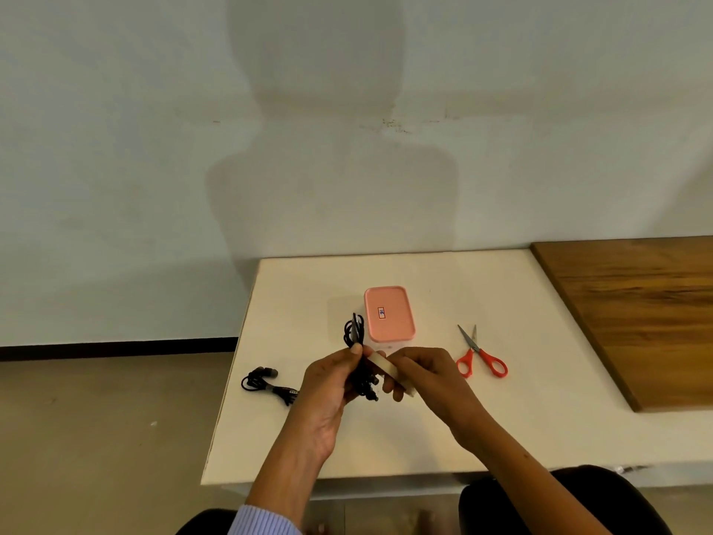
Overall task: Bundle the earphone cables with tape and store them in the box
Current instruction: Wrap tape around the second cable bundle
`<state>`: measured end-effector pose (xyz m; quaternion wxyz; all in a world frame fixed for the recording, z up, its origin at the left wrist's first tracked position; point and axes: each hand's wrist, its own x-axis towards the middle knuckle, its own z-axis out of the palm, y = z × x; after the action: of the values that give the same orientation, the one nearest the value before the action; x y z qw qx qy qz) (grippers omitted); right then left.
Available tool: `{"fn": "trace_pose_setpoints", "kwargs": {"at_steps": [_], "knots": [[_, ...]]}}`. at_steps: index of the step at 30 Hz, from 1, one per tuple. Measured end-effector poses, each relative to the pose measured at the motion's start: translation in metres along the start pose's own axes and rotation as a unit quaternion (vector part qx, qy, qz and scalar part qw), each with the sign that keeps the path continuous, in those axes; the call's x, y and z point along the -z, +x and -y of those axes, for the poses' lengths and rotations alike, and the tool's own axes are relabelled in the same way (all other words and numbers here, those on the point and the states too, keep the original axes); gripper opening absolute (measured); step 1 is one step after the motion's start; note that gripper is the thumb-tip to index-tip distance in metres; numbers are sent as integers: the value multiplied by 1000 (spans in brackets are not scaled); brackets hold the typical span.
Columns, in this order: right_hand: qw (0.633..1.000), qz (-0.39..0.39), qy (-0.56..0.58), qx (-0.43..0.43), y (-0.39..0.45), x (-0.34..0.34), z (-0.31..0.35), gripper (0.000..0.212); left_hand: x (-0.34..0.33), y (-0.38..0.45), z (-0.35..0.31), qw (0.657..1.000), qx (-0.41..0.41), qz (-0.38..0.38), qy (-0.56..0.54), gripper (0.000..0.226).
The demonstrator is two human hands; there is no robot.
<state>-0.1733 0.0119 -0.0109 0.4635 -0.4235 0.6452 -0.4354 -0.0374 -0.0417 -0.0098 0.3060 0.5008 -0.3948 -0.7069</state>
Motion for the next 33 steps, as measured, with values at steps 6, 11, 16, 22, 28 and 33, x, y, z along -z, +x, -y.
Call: {"fn": "trace_pose_setpoints", "kwargs": {"at_steps": [6, 11, 16, 22, 28, 33], "knots": [[999, -22, 16, -30, 0, 0, -1, 36, -7, -3, 1, 998, -33, -14, 54, 22], [1000, 4, 14, -17, 1, 2, 1, 36, -6, -1, -1, 999, -31, -23, 36, 21], [999, 36, 8, -14, 3, 2, -1, 36, -1, 2, -3, 999, -29, -25, 11, 21], [997, 80, 4, -1, 3, 4, -1, 36, 5, 3, -6, 999, -32, -23, 4, 22], [999, 39, 29, -24, 4, -2, -6, 33, 1, 2, 1, 998, -47, -7, 46, 28], [996, 86, 22, -1, 7, 5, -5, 20, 5, 6, -4, 997, 17, -15, -78, 21]]}}
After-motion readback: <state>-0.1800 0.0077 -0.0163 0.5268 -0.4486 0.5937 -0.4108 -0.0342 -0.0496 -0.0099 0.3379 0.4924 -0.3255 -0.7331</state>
